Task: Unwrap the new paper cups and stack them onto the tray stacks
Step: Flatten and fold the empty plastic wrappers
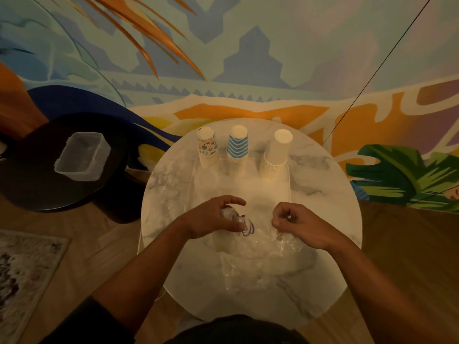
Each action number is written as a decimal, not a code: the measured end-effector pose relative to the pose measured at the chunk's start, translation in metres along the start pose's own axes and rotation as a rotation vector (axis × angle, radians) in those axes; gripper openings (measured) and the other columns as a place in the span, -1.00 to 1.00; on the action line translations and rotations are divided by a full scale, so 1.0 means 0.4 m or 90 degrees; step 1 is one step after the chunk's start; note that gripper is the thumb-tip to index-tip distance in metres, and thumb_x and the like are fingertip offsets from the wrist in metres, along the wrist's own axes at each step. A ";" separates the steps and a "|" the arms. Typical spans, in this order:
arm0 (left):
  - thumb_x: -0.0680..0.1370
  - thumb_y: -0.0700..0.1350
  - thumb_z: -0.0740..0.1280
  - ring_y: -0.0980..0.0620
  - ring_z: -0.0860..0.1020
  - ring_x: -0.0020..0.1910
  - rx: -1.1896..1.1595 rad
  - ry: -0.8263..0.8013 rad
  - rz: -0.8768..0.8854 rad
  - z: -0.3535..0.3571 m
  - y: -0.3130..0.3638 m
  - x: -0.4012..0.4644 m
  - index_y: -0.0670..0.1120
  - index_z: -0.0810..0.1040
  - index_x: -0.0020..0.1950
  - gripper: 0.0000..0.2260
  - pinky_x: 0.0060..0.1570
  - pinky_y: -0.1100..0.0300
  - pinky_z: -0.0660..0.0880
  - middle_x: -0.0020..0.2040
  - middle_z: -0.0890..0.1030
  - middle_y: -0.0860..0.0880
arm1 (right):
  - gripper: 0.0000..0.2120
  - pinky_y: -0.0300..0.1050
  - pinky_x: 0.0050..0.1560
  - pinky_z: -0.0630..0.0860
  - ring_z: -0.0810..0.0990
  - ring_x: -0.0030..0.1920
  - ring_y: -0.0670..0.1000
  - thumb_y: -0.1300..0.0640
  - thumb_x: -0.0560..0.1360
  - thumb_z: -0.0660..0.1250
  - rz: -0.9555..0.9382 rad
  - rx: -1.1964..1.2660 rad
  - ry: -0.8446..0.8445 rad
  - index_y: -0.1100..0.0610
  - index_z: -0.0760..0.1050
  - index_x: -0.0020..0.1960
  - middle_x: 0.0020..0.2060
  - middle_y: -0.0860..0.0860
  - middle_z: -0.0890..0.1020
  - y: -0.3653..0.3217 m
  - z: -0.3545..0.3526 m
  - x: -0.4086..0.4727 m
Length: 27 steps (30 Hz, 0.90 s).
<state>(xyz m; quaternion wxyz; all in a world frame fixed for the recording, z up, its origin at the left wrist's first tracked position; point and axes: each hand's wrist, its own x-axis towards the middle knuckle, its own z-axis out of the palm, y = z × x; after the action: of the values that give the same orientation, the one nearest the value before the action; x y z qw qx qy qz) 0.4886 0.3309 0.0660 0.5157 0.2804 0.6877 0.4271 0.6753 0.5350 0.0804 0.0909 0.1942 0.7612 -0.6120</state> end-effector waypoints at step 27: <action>0.42 -0.04 0.56 -0.10 0.68 0.09 -0.361 0.136 0.026 -0.118 0.036 -0.097 -0.11 0.46 0.13 -0.58 0.03 -0.10 0.66 0.08 0.71 -0.08 | -0.86 -0.26 -0.52 0.34 0.39 -0.49 -0.13 0.11 0.60 0.37 0.001 0.055 0.397 0.07 0.70 -0.07 -0.40 0.02 0.55 -0.014 -0.142 -0.023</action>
<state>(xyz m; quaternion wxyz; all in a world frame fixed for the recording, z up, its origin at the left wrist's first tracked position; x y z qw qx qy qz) 0.4550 0.2915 0.1016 0.4891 0.0927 0.5859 0.6394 0.6869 0.5871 0.1021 -0.1548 0.3768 0.7258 -0.5543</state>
